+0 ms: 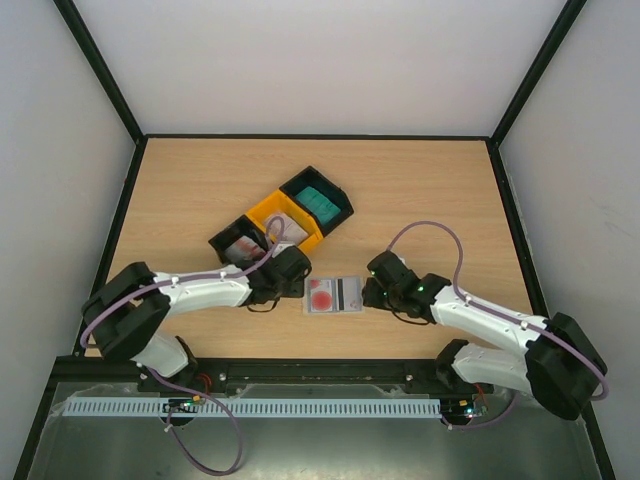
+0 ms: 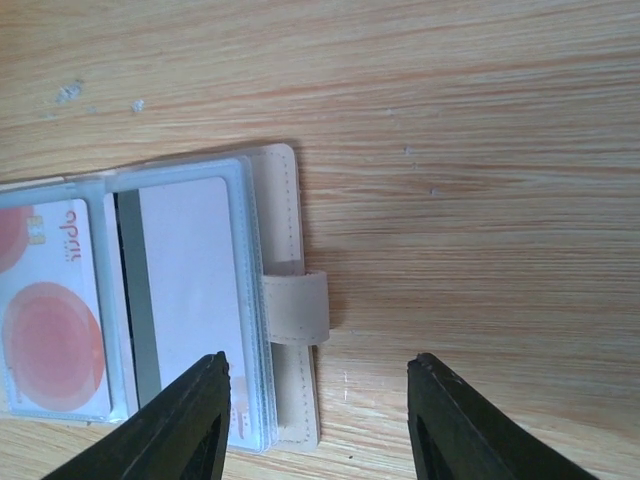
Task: Put the credit cards into the card holder
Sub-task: Adjust the storage box at the center of the board, then close the card holder at the center of the board.
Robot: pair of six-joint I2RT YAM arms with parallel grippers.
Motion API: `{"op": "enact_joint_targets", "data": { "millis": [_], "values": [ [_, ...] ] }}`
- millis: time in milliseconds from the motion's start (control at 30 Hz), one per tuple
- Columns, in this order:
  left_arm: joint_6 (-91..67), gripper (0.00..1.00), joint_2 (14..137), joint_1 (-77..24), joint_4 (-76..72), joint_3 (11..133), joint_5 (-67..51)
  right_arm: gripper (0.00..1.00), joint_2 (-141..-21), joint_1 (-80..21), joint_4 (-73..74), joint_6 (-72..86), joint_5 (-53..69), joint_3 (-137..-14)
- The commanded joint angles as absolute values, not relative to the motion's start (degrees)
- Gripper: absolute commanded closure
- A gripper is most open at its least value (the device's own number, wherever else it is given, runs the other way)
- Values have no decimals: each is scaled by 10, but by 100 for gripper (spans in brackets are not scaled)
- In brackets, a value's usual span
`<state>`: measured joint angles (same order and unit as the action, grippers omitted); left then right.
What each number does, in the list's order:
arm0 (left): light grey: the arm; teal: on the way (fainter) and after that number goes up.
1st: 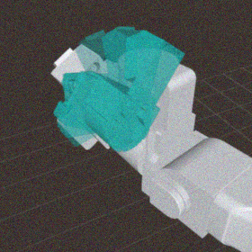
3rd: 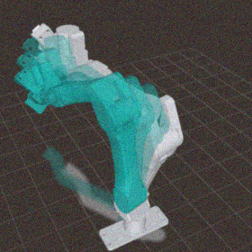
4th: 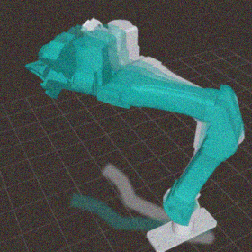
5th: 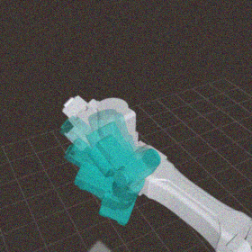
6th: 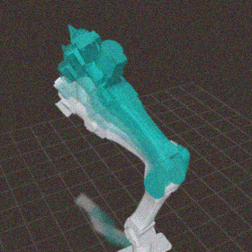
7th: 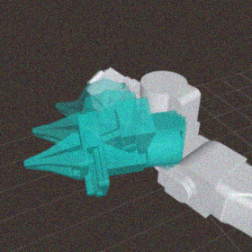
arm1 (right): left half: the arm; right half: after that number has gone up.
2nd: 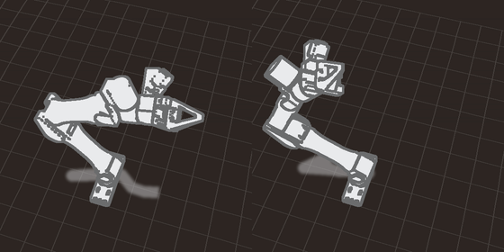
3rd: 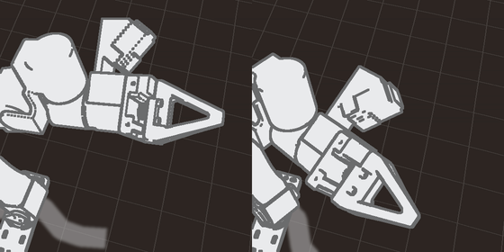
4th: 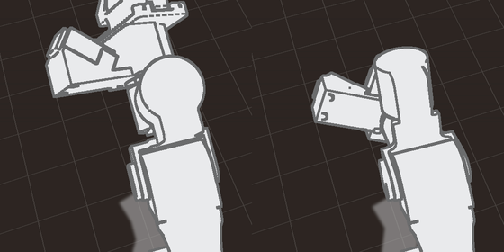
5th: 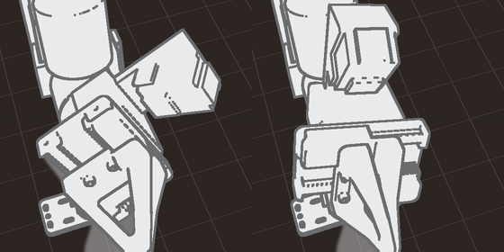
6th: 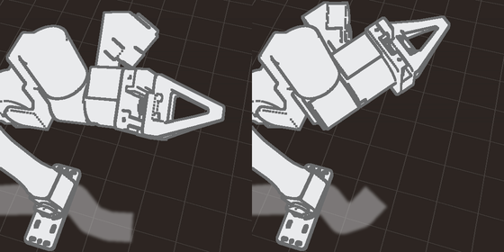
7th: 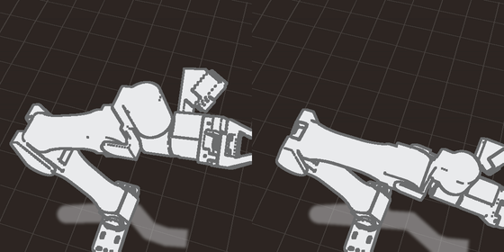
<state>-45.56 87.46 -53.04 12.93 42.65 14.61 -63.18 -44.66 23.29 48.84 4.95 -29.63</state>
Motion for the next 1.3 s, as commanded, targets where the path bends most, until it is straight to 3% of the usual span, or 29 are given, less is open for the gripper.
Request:
{"op": "enact_joint_targets", "data": {
  "millis": [0,233,400,967,1267],
  "values": [
    [-438,38,827,-519,128,416,137,50,-662,-457,232,471,31,-317],
    [-495,38,806,-547,85,397,75,50,-728,-464,247,459,3,-344],
    [-537,39,827,-554,60,378,45,46,-703,-464,193,467,75,-310],
    [-560,74,910,-563,71,381,22,53,-699,-460,-17,578,177,-194],
    [-562,79,927,-567,76,380,28,54,-602,-449,-122,626,216,-152]
  ]
}}
